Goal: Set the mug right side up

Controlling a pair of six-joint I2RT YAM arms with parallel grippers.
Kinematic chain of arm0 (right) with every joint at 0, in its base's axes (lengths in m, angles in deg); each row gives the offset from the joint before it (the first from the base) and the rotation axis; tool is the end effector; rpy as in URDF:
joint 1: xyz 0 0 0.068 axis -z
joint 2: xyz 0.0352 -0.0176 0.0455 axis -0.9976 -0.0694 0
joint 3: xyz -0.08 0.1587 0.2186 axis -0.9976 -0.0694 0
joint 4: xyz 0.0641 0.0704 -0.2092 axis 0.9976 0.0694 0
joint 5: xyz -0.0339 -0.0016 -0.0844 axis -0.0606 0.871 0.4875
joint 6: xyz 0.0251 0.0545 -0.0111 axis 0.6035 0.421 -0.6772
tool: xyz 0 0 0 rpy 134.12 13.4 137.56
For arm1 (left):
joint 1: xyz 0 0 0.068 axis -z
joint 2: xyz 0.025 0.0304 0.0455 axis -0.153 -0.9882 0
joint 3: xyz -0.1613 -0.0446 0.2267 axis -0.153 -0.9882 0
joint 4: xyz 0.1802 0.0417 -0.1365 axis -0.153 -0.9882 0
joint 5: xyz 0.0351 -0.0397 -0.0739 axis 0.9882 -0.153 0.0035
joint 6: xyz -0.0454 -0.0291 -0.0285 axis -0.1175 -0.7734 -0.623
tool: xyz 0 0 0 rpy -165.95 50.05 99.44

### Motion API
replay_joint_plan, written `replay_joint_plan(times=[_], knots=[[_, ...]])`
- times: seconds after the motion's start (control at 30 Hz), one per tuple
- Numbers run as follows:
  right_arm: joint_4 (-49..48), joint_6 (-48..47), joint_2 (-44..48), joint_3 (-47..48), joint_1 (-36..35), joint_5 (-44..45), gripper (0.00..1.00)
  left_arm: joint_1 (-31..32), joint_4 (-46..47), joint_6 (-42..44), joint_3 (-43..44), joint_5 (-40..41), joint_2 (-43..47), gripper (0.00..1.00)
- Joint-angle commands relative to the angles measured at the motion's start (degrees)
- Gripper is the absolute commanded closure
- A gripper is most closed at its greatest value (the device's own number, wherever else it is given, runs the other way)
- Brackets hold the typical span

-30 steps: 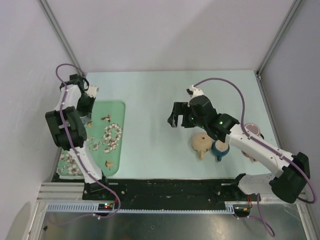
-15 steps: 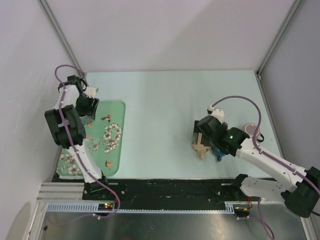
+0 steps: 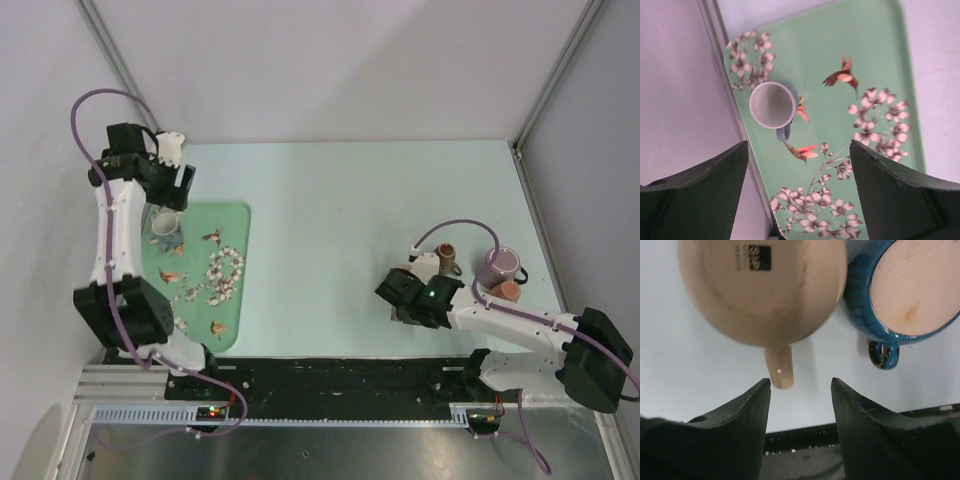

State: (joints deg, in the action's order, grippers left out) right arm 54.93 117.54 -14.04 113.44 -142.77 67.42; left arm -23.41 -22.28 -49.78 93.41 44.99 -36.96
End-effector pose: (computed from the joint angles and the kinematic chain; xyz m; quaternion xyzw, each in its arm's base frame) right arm 0.1065 0.1230 0.2244 0.0404 0.9608 -0.0226 0.2734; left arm 0.3017 0.0733 0.3555 0.1316 0.9448 0.0581 0.2943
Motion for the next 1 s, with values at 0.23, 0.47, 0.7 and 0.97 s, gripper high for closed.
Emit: replay_joint_plan(times=[0.23, 0.47, 0.7, 0.97], knots=[[-19.8, -9.0, -2.4, -5.8, 6.5, -2.1, 0.82, 11.5, -1.4, -8.3, -4.8, -12.0, 15.2, 0.13], [-36.3, -18.8, 5.3, -2.2, 6.8, -15.4, 1.0, 14.0, -2.0, -19.0, -4.4, -36.9, 17.7, 0.02], [-68.3, -16.3, 9.9, 1.2, 8.9, -33.4, 1.0, 20.4, -2.0, -25.8, -1.7, -50.5, 18.6, 0.0], [-83.4, -11.7, 2.5, 10.5, 7.1, -40.2, 1.0, 24.7, -1.9, -29.9, 2.7, -59.2, 18.1, 0.0]])
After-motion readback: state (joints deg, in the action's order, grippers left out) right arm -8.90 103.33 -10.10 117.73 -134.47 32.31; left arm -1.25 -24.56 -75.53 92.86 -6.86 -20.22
